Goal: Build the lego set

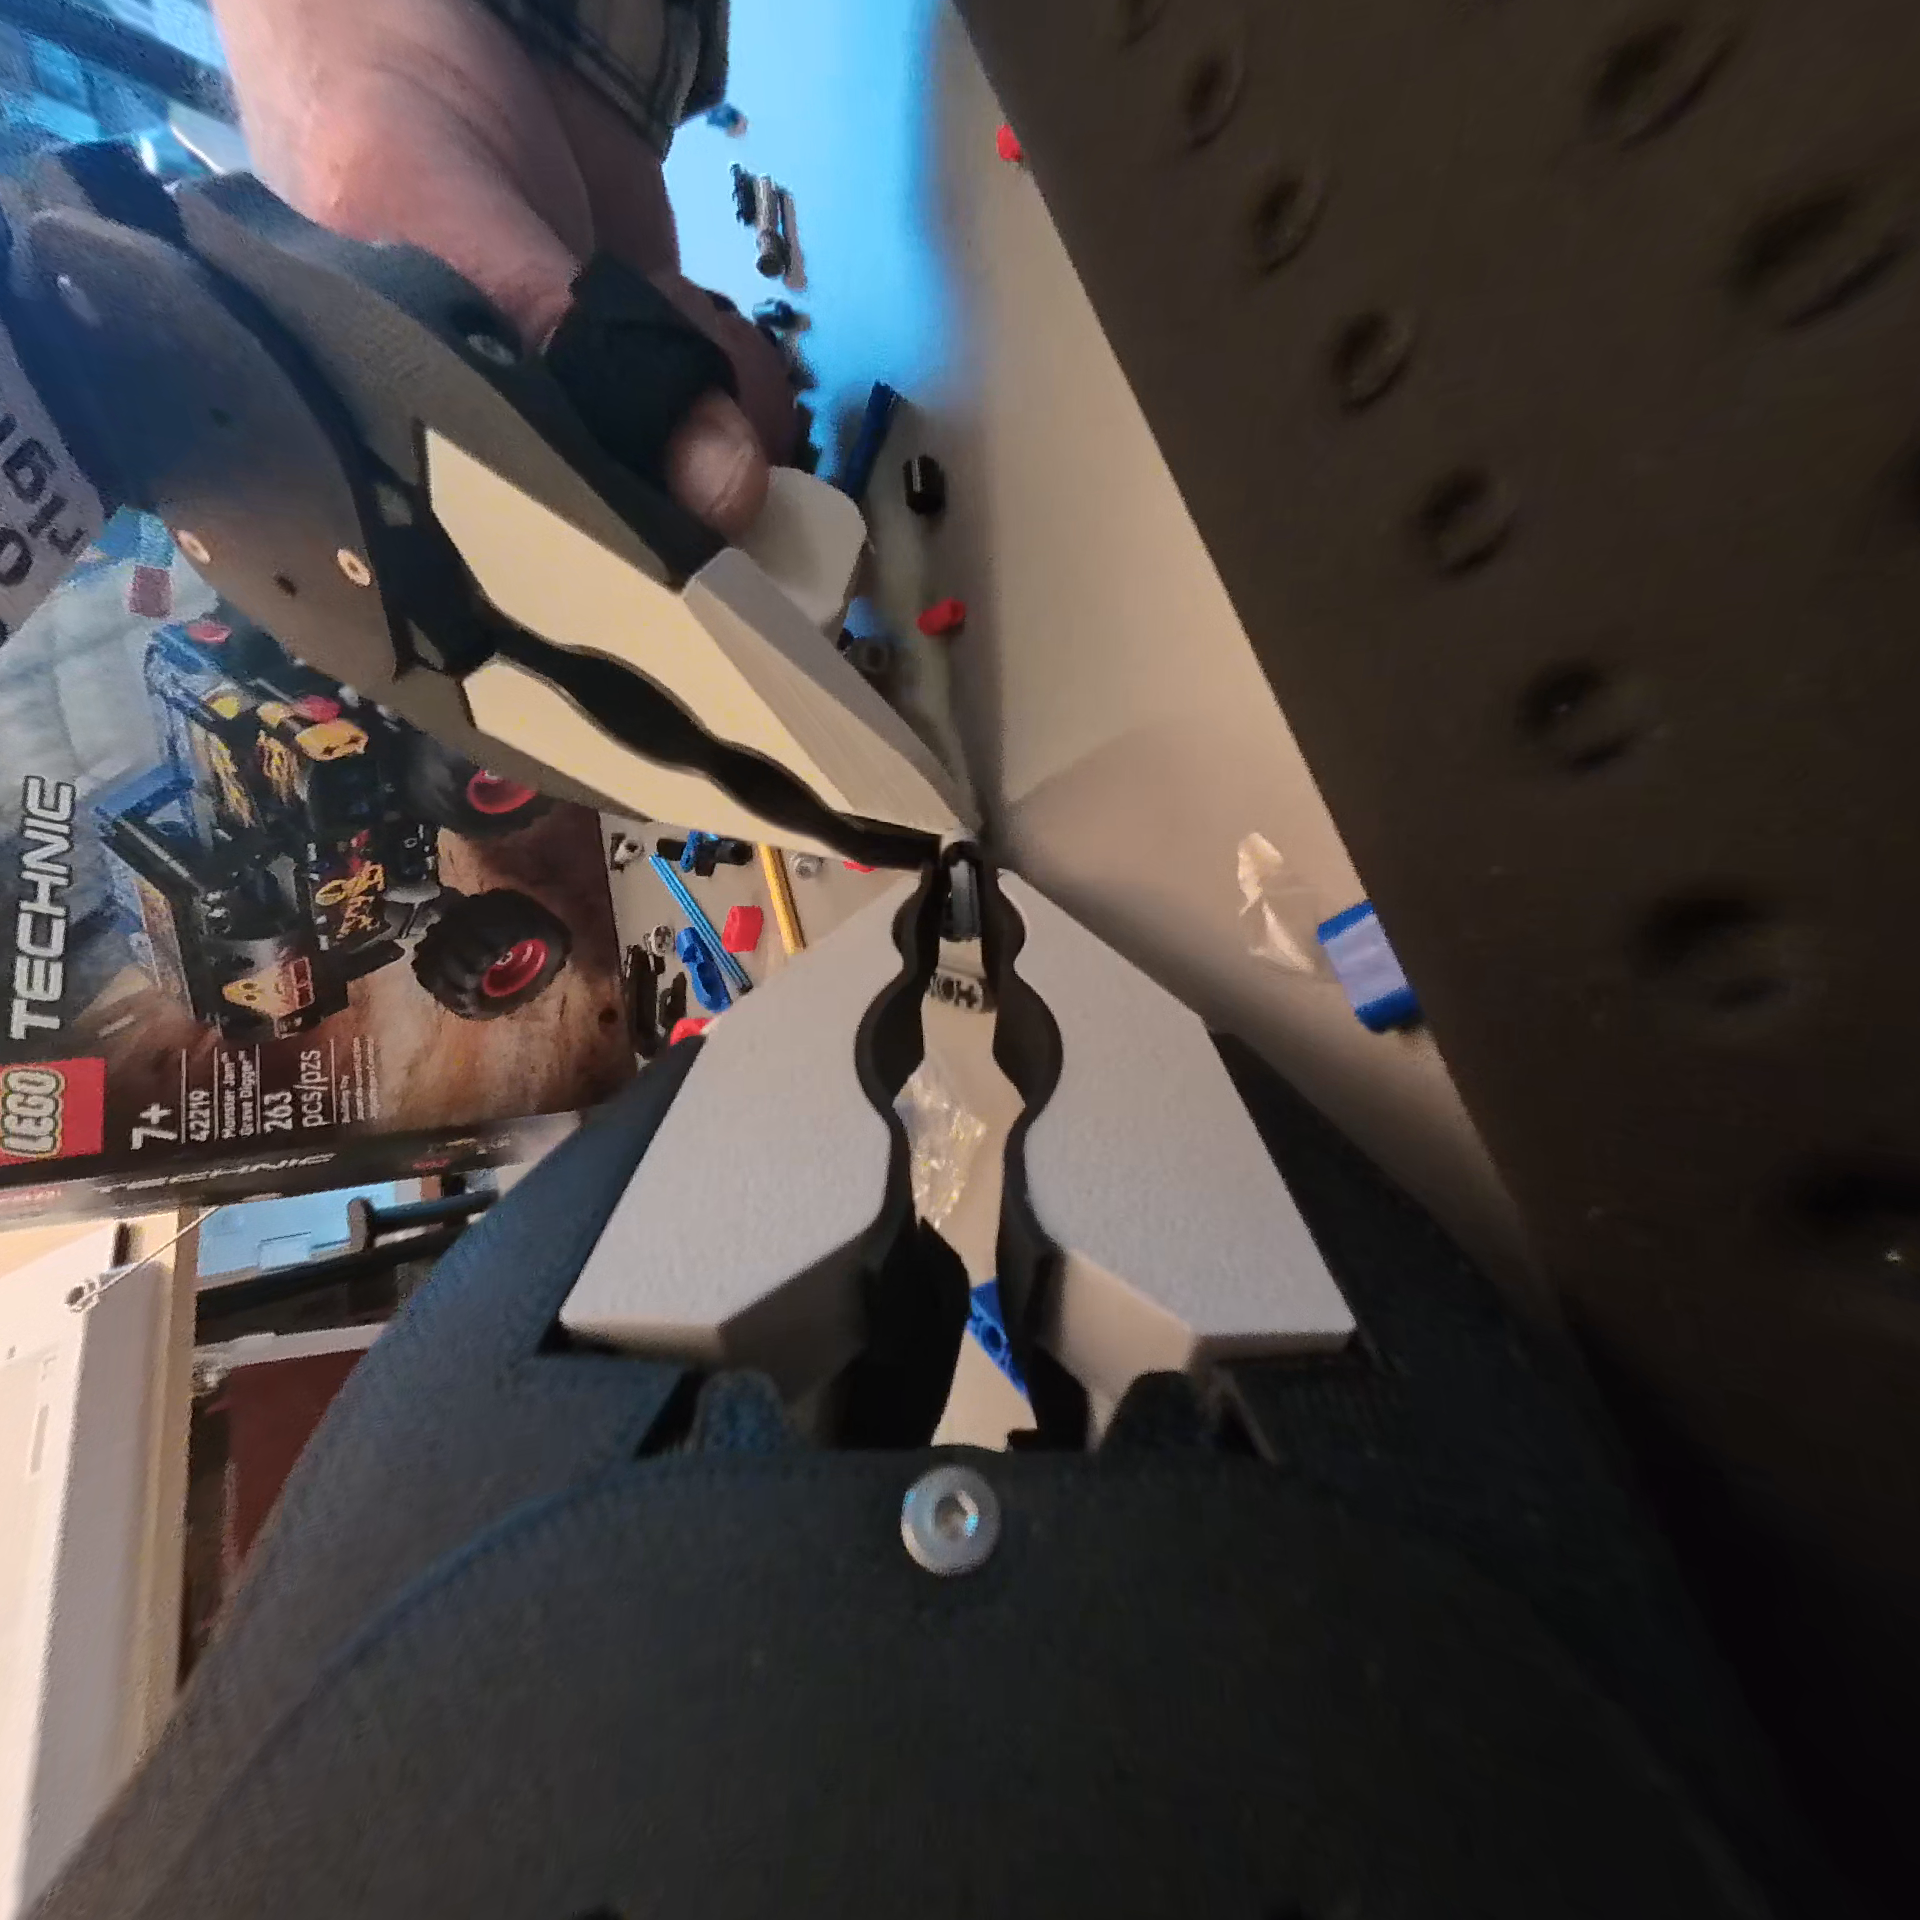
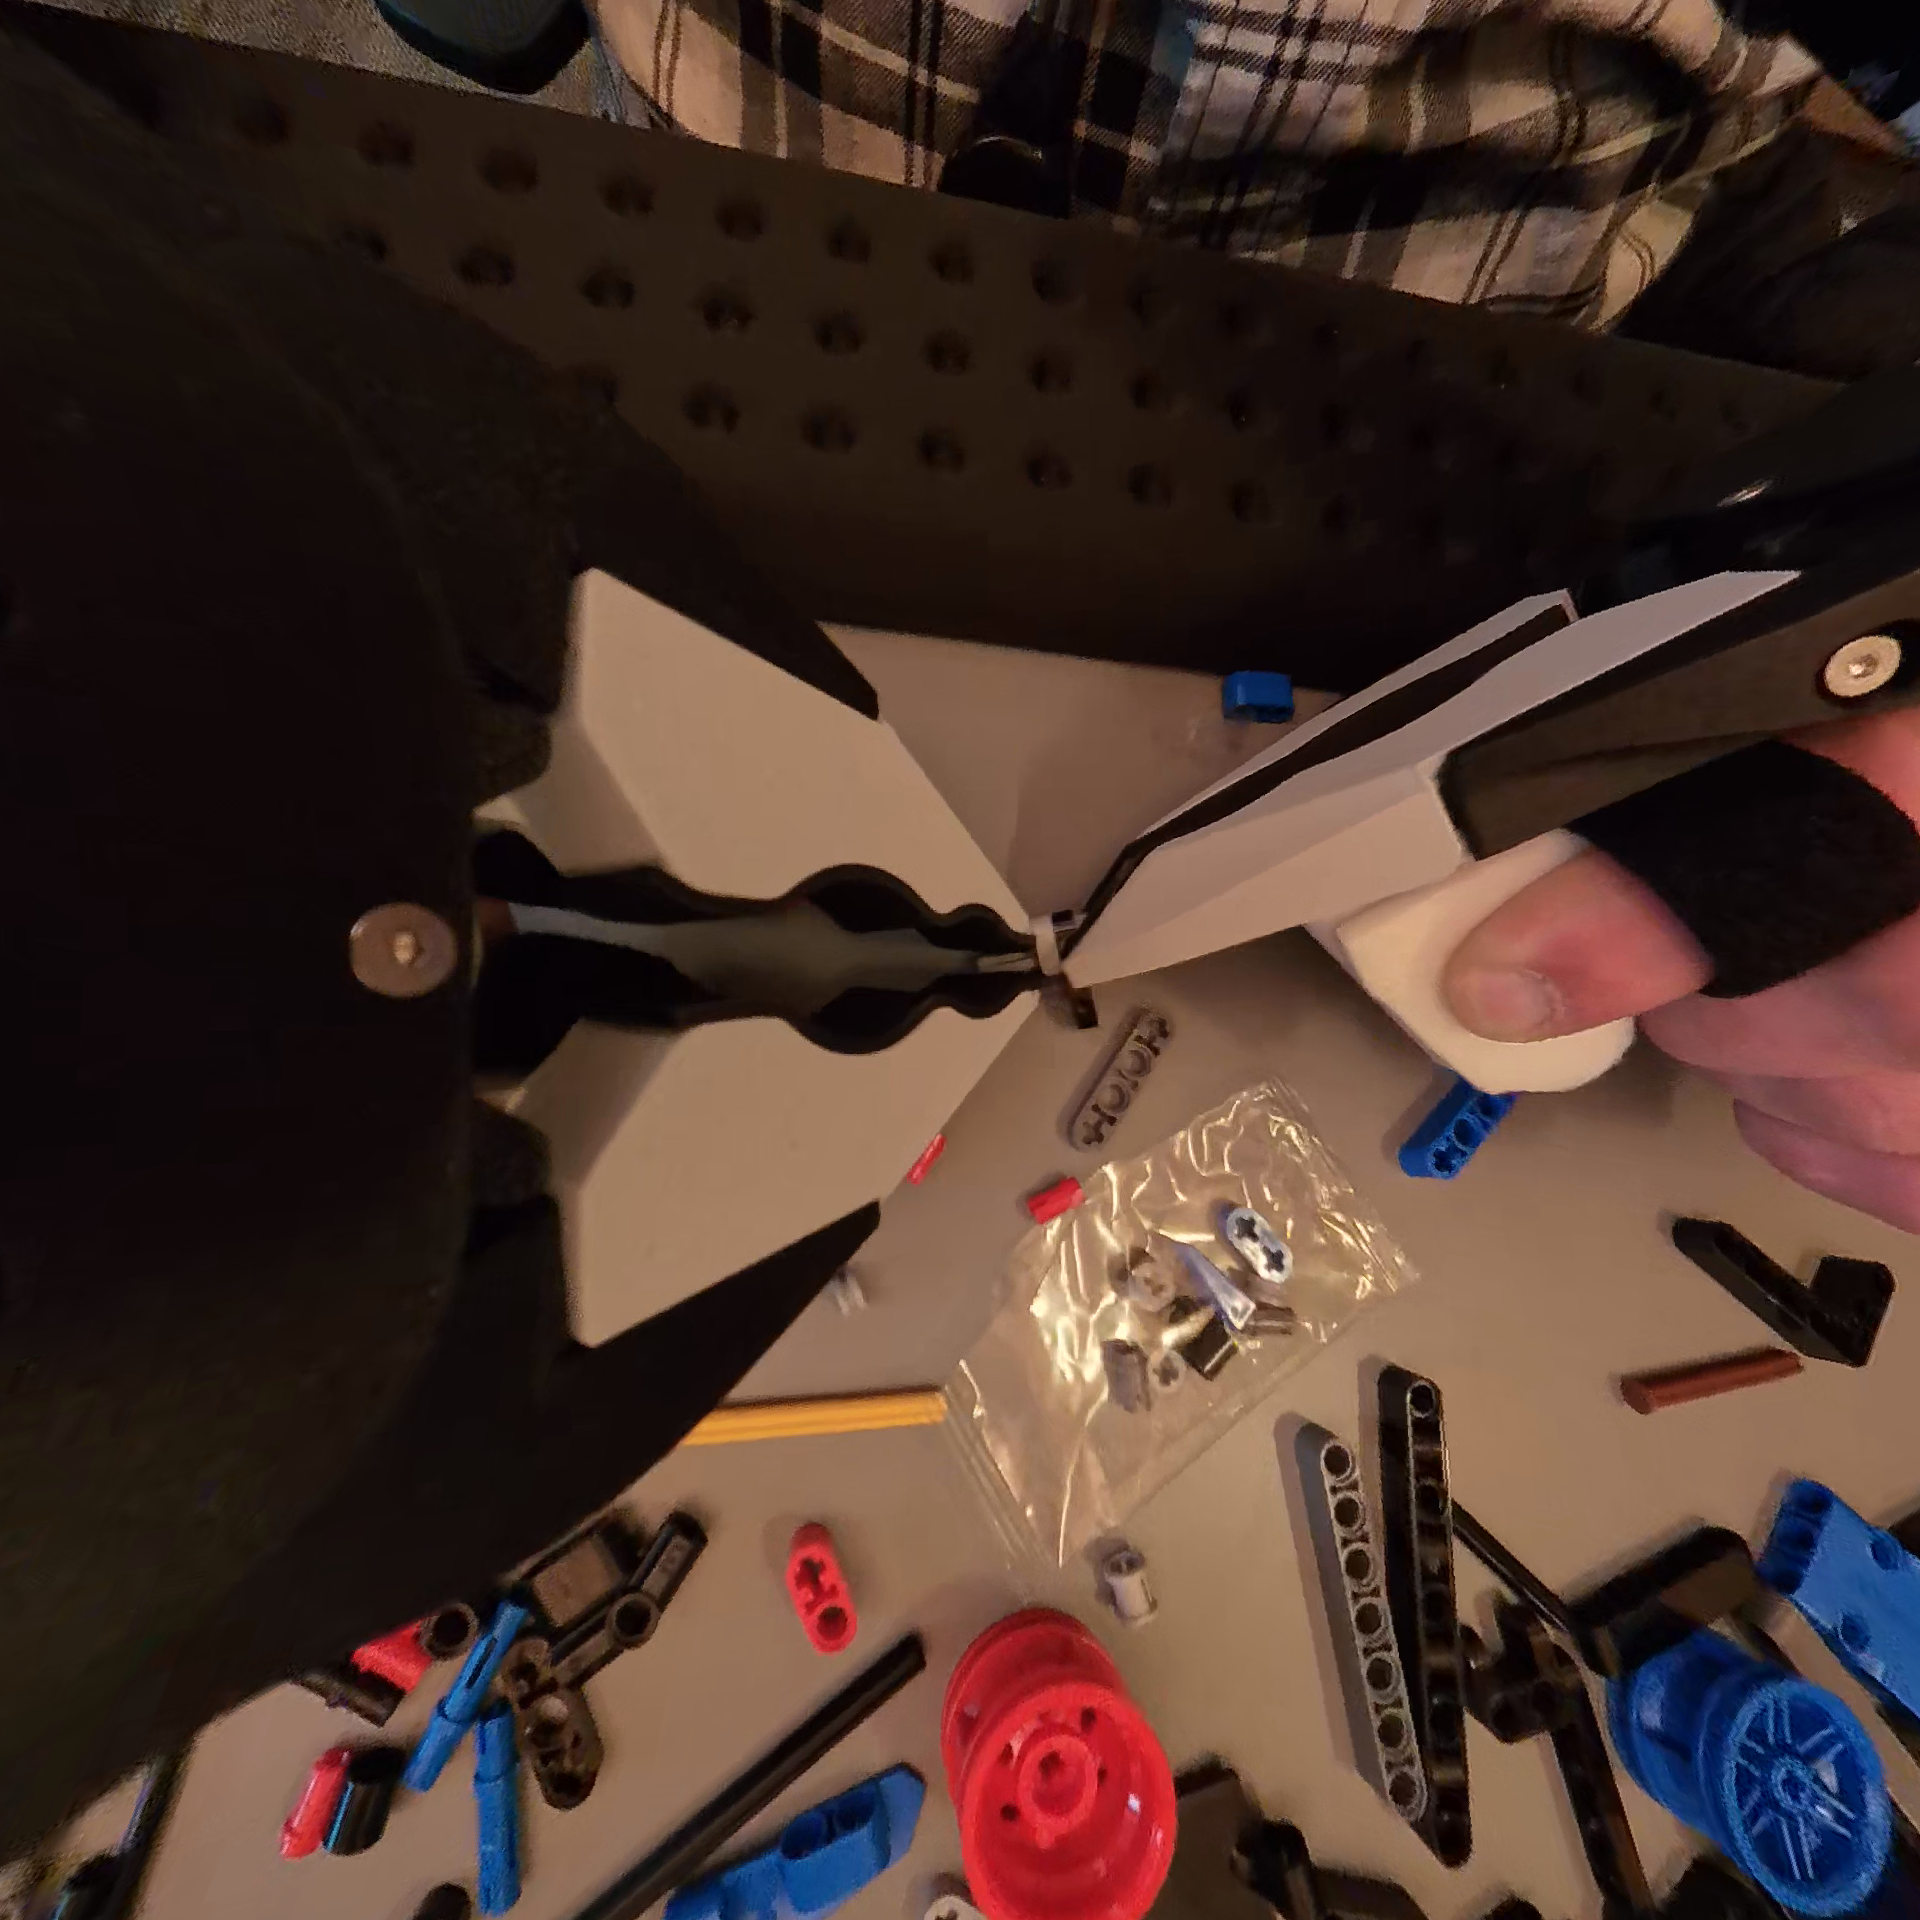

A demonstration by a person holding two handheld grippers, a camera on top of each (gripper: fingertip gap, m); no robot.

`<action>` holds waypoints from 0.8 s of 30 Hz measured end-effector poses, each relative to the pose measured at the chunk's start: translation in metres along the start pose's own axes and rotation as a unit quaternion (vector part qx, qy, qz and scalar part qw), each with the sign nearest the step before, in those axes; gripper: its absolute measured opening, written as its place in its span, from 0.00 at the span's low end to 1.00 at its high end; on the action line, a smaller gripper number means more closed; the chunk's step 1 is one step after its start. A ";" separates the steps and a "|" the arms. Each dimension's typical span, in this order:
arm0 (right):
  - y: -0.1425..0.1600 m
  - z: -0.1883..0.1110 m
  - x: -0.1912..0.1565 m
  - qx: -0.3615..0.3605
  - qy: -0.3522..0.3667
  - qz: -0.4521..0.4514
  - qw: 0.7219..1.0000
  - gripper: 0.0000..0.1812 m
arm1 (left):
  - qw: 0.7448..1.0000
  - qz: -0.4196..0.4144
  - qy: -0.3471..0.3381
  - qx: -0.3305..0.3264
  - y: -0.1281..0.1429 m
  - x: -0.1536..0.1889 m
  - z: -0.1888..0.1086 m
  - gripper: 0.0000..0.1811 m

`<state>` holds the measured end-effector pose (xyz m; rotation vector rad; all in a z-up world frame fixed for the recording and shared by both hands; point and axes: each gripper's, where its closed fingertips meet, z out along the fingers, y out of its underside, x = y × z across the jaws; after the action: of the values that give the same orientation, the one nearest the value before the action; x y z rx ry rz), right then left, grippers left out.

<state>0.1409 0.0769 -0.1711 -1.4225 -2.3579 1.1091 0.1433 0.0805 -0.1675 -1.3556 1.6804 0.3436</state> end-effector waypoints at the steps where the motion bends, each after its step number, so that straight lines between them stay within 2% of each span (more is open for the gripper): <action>1: 0.000 -0.001 0.001 0.000 0.002 0.001 1.000 0.01 | 1.000 0.001 -0.002 -0.002 0.001 -0.001 0.000 0.03; 7: -0.010 -0.010 0.007 0.028 0.023 0.005 0.999 0.02 | 1.000 -0.016 -0.022 -0.004 0.004 -0.014 -0.006 0.03; 9: -0.013 -0.019 0.013 0.033 0.049 0.006 0.998 0.12 | 0.999 -0.017 -0.026 -0.008 0.004 -0.016 -0.007 0.03; 12: -0.015 -0.035 0.024 0.028 0.099 0.001 0.995 0.16 | 0.999 -0.009 -0.034 -0.021 0.007 -0.017 -0.008 0.03; 17: -0.025 -0.040 0.013 0.004 0.169 -0.055 0.984 0.13 | 0.998 -0.033 -0.047 -0.028 0.009 -0.028 -0.011 0.03; 24: -0.044 -0.029 0.013 0.022 0.228 -0.049 0.972 0.07 | 0.996 -0.036 -0.079 -0.030 0.009 -0.044 -0.021 0.03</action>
<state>0.1180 0.0902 -0.1244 -1.3533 -2.0376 0.7079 0.1243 0.0963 -0.1250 -1.3921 1.4983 0.4520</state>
